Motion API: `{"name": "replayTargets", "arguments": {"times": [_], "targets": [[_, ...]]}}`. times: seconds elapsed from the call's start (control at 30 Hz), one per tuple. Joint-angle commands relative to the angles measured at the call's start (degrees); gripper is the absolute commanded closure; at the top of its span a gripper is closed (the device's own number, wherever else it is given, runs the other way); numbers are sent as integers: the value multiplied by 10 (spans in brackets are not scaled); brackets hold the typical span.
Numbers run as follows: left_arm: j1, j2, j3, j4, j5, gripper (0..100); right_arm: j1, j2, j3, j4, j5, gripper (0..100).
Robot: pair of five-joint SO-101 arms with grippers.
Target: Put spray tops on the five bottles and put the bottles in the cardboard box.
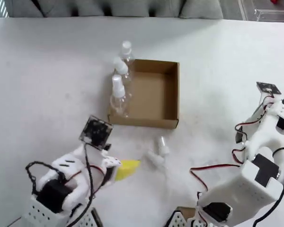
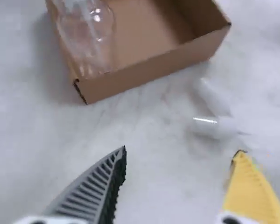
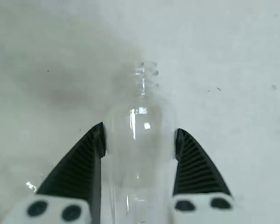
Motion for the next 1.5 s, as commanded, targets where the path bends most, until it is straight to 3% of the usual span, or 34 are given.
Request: {"name": "replayTargets", "arguments": {"times": [0.0,0.13,0.23,0.53,0.8,1.07,1.13,1.27,1.47], "targets": [[87,160,-89,-76,120,667,-15,-13,2,8,-5,982],[135,302,-112,-153,243,668,-15,-12,3,8,-5,982],[168,405,-113,-200,293,668,-15,-12,3,8,-5,982],[172,629,-116,-360,343,666,-17,-12,4,1,-3,982],[145,719,-117,-469,357,668,-16,-11,4,-8,-1,982],[109,720,-135,-430,364,685,-16,-11,4,-8,0,982],[103,722,-142,-414,362,755,-16,-11,4,-8,0,982],[100,723,-146,-415,347,988,-16,-11,4,-8,0,982],[122,720,-142,-401,326,794,-16,-11,4,-7,0,982]]}}
